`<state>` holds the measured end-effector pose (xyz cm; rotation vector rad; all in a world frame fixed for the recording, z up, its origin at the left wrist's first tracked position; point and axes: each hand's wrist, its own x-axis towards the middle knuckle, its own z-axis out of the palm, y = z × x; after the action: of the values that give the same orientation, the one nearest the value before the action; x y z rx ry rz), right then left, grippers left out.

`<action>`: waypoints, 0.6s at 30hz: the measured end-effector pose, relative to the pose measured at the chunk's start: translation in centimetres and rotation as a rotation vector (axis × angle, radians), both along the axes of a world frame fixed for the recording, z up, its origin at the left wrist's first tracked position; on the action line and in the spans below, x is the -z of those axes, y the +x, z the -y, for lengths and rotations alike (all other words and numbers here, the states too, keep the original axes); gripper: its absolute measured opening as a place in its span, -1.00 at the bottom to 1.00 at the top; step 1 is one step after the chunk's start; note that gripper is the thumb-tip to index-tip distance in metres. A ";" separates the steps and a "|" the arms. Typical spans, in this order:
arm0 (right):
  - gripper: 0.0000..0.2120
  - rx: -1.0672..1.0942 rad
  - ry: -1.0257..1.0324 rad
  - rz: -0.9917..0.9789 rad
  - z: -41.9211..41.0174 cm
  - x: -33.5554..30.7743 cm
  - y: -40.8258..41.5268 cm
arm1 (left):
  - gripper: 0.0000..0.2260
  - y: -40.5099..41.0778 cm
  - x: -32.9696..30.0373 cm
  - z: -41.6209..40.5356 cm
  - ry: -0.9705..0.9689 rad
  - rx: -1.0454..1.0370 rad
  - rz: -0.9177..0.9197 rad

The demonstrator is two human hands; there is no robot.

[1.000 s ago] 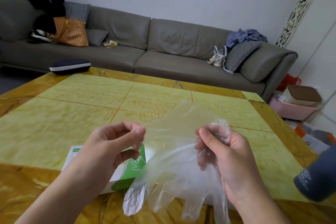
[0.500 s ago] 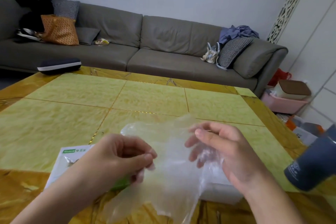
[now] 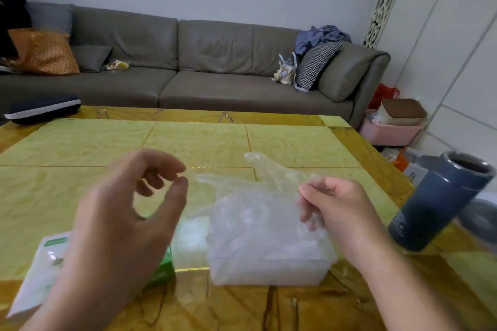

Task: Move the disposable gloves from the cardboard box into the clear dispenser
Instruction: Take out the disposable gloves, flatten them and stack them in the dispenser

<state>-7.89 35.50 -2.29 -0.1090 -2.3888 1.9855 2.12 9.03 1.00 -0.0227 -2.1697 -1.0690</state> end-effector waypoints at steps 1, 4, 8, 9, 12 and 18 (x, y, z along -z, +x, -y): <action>-0.79 0.008 0.030 0.018 0.1 0.5 -0.3 | -0.91 0.0 -0.5 -1.8 -0.167 0.078 -0.025; -0.77 -0.011 0.142 0.057 0.4 1.4 -0.7 | -0.73 -1.6 0.4 -6.6 -0.445 0.286 0.232; -0.82 -0.027 0.383 -0.002 0.2 2.0 -0.7 | -0.66 -4.1 3.9 -8.1 -0.608 0.216 0.565; -0.82 -0.018 0.475 -0.035 0.0 2.1 -0.8 | -0.66 -4.4 4.2 -7.9 -0.638 0.213 0.635; -0.80 0.000 0.686 -0.114 -0.4 2.5 -1.2 | -0.60 -4.8 4.5 -7.6 -0.651 0.252 0.716; -0.78 0.025 0.822 -0.120 -0.6 1.9 -1.0 | -0.39 -6.2 4.0 -7.6 -0.742 0.277 0.808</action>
<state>-8.90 36.07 -4.16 0.0075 -2.8586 0.8352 -4.04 16.58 -2.97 -0.2772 -3.2718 -0.3444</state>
